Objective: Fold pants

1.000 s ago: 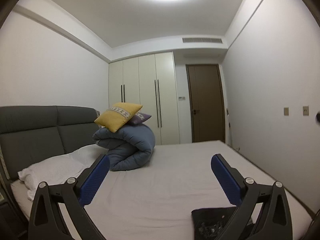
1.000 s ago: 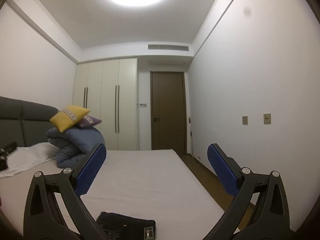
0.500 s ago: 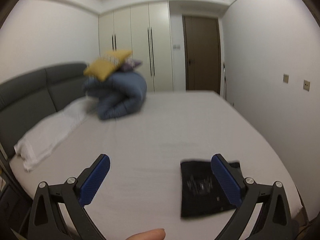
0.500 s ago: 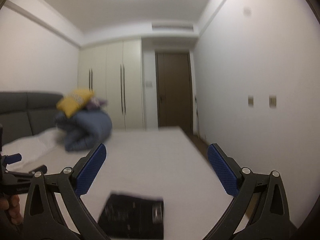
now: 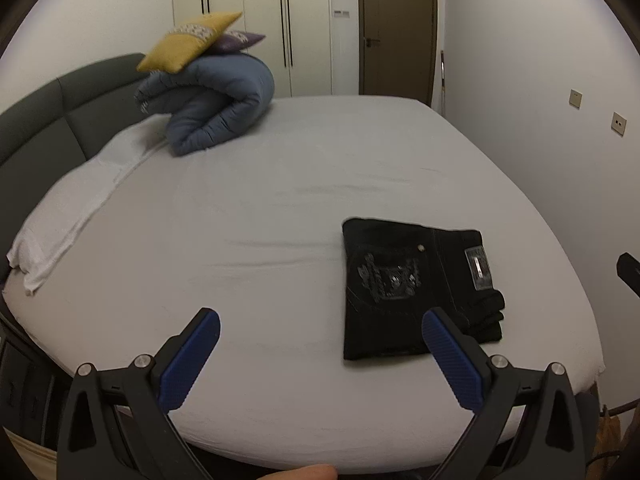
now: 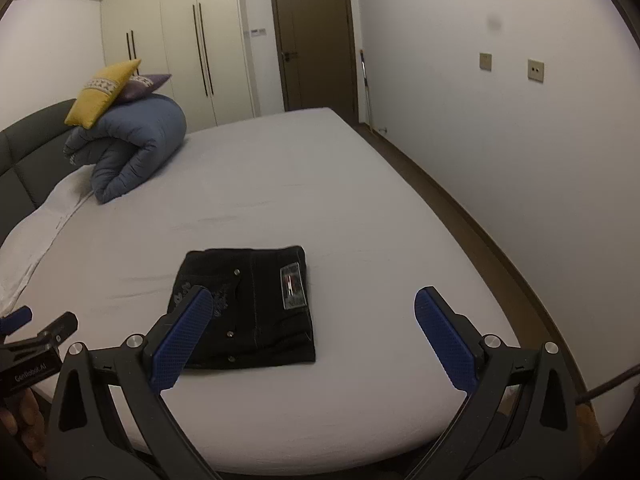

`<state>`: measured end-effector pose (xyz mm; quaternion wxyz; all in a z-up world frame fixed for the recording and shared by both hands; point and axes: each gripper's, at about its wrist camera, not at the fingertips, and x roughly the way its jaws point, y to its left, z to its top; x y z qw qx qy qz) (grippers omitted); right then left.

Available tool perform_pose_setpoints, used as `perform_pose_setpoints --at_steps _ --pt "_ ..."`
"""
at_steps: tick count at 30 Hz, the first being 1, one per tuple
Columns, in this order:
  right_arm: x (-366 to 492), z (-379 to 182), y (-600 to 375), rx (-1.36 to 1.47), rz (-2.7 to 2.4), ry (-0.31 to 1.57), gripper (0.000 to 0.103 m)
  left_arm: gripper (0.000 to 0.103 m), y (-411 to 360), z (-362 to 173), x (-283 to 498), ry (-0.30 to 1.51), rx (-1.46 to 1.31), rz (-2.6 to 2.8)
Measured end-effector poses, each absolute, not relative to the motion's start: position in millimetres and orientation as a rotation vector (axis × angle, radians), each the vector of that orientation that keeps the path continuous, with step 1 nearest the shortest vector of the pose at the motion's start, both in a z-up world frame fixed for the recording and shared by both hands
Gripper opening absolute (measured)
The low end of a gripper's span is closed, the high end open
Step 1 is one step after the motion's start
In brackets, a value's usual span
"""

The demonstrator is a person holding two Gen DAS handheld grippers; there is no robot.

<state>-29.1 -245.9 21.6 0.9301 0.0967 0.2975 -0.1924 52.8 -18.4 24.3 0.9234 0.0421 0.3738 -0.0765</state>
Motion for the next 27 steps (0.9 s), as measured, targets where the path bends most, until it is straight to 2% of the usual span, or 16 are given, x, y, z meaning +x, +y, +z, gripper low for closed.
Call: perform_pose_setpoints --at_steps 9,17,27 --pt "-0.8 5.3 -244.4 0.159 -0.378 0.638 0.103 0.103 -18.7 10.6 58.1 0.813 0.077 -0.175" --pt "-3.5 27.2 -233.0 0.133 -0.353 0.643 0.103 0.103 -13.7 8.1 61.2 0.828 0.064 -0.173" --pt "0.5 29.1 -226.0 0.126 -0.338 0.65 0.103 0.103 -13.1 7.9 62.3 0.832 0.066 -0.18"
